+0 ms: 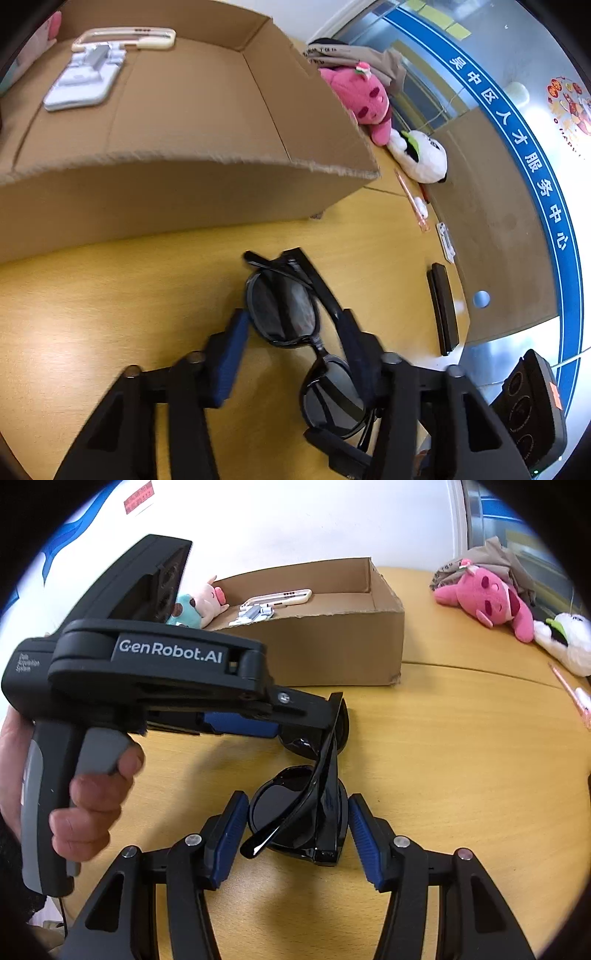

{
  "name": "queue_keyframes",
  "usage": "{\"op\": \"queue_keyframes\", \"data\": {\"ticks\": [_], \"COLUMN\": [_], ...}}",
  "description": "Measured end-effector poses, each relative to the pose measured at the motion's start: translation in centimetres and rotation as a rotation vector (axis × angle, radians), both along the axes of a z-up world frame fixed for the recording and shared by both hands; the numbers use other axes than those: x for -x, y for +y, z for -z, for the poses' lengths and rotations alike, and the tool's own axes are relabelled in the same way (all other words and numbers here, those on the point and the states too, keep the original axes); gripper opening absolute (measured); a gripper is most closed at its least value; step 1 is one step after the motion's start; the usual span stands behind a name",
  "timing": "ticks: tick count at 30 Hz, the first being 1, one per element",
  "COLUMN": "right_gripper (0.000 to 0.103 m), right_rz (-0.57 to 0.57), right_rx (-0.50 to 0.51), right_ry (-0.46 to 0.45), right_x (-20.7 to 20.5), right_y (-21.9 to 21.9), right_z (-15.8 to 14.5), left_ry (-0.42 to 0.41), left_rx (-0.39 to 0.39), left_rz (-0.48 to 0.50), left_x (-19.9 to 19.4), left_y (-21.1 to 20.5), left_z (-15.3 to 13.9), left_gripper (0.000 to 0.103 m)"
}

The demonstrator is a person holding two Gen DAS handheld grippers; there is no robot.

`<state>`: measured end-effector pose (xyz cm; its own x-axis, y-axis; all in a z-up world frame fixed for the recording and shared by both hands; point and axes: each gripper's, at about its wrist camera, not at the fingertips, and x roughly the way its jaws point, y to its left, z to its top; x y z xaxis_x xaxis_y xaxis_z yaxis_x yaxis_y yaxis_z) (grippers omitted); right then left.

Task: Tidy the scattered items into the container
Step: 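Close the right gripper on the black sunglasses' frame and lift them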

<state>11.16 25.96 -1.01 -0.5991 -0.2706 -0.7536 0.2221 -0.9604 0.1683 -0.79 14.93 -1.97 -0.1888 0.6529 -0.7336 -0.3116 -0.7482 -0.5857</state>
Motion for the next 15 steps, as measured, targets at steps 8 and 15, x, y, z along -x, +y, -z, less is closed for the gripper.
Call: {"op": "queue_keyframes", "data": {"ticks": [8,15], "right_gripper": [0.054,0.054], "right_rz": [-0.059,-0.069], "right_rx": [-0.01,-0.031], "right_ry": [0.084,0.041], "right_x": [-1.0,-1.4], "right_y": [-0.2,-0.1], "right_z": [-2.6,-1.7], "left_ry": [-0.005,-0.036], "left_rx": [-0.037,-0.015], "left_rz": [0.024,0.012], "left_x": [-0.7,-1.4], "left_y": [-1.2,-2.5], "left_z": [-0.8,0.3], "left_gripper": [0.01,0.016]}}
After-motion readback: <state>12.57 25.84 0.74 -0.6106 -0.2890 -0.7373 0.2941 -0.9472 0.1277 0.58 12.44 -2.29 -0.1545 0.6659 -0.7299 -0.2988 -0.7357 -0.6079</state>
